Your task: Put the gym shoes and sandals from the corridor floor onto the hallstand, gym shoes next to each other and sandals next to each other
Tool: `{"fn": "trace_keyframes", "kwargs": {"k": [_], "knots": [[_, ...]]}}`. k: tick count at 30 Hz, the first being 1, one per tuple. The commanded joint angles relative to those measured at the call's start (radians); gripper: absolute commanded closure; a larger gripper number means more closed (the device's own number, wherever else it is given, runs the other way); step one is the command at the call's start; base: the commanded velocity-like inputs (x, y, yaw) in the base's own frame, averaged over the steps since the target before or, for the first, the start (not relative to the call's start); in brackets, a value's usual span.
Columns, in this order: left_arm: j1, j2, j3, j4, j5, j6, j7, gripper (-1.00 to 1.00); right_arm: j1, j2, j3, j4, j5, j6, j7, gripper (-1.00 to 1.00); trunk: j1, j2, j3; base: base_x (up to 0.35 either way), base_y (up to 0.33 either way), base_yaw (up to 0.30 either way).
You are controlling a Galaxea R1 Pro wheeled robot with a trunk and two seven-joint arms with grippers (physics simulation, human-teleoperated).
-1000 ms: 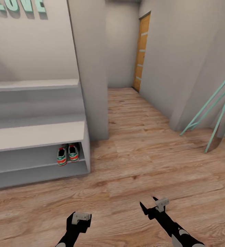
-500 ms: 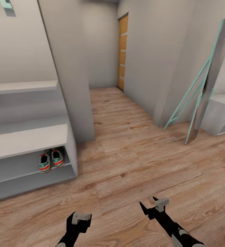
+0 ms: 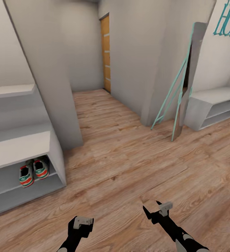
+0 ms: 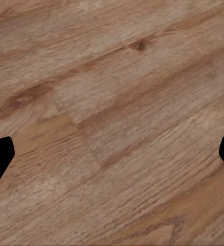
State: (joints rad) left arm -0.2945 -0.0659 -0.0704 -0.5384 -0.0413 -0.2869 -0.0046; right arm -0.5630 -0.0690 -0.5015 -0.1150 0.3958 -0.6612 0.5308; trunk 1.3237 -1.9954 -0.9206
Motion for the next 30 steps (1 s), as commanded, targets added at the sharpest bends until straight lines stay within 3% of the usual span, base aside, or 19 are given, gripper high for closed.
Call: {"fn": "trace_keyframes", "kwargs": {"k": [1, 24, 30], "knots": [[0.000, 0.000, 0.000, 0.000, 0.000, 0.000, 0.000, -1.00, 0.000, 0.000, 0.000, 0.000, 0.000, 0.000, 0.000, -1.00, 0.000, 0.000, 0.000, 0.000, 0.000, -0.293], [0.000, 0.000, 0.000, 0.001, 0.001, 0.000, 0.000, -1.00, 0.000, 0.000, 0.000, 0.000, 0.000, 0.000, 0.000, -1.00, 0.000, 0.000, 0.000, 0.000, 0.000, -0.292], [0.000, 0.000, 0.000, 0.001, 0.001, 0.000, 0.000, -1.00, 0.000, -0.001, 0.000, 0.000, 0.000, 0.000, 0.001, -1.00, 0.000, 0.000, 0.000, 0.000, 0.000, -0.119]]}}
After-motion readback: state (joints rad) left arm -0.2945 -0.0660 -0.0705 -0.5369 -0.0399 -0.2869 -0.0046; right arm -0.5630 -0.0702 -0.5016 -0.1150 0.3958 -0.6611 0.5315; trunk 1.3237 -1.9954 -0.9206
